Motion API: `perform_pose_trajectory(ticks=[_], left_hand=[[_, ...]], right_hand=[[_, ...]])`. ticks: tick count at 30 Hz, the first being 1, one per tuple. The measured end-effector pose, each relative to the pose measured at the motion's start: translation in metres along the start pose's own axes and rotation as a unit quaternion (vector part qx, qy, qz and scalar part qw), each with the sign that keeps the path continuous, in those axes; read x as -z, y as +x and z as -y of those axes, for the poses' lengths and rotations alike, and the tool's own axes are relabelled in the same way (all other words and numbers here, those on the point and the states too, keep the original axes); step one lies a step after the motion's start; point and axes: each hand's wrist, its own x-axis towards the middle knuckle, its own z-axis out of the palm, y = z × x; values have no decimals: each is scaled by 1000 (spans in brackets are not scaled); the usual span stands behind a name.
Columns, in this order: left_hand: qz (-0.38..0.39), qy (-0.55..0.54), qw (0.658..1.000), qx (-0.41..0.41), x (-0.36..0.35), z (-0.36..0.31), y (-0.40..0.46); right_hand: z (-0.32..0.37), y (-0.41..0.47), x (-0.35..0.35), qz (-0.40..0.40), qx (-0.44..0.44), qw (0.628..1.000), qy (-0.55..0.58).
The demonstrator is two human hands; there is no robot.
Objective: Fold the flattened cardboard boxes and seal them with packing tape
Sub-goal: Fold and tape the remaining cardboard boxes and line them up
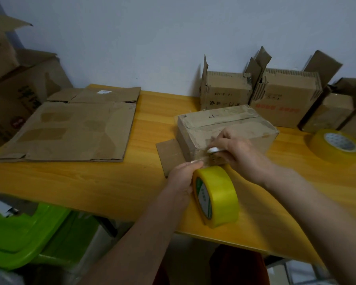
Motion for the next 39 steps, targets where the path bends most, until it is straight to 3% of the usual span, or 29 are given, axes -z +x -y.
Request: perform_pose_trajectory(ticks=[7,13,16,20,24,26,29,31,34,39], left_hand=[[11,16,1000,-12,3,-3,-2],[20,28,999,-26,4,-4,-2],[24,44,998,-32,6,-3,-1],[27,42,998,-24,6,-3,-1],[21,51,998,-16,5,-4,1],[10,57,998,-16,5,-5,2],[7,59,998,-10,6,-6,3],[23,55,998,-7,6,-7,2],[38,65,997,-10,10,-10,-1],[82,110,990,-17,21,-20,-7]], right_hand=[[2,6,-9,-3,75,997,-11],[-11,-2,-7,-8,30,999,-40],[-26,-16,-3,-51,-76,994,53],[-49,-42,-27,-10,-266,941,211],[-57,-54,-43,0,-330,918,220],[-54,-47,-38,-45,-286,947,137],[-32,-24,-26,-130,-100,985,47],[-21,-7,-26,-81,-5,997,20],[-21,4,-36,-10,28,999,-12],[-36,1,-46,-17,45,999,-9]])
